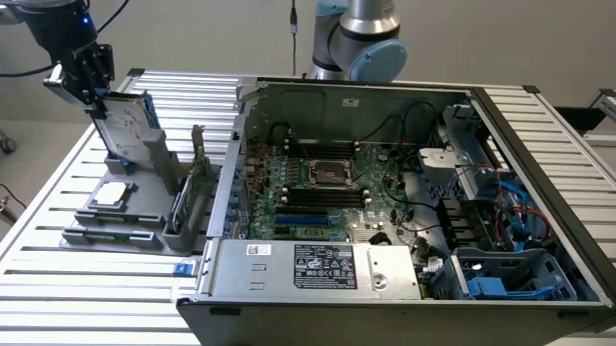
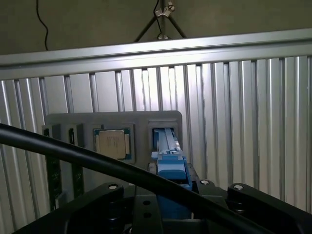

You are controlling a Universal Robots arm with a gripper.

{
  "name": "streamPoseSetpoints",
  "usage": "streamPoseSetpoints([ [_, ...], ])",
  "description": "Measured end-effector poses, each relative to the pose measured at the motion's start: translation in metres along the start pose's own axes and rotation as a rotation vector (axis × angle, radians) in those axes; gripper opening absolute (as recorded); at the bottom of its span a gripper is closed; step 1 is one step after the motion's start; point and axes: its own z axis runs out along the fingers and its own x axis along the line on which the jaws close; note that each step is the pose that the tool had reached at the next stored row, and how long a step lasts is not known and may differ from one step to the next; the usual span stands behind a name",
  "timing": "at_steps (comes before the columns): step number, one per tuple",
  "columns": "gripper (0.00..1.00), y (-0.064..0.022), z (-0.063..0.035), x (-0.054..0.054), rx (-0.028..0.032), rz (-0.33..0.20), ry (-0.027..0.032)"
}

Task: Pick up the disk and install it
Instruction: 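Pick up the disk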

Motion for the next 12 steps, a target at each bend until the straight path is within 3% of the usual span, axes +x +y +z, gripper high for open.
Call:
streamPoseSetpoints([
  [12, 0.33, 0.0000, -0.0301, 0.001, 0.0001, 0.000, 0.0000],
])
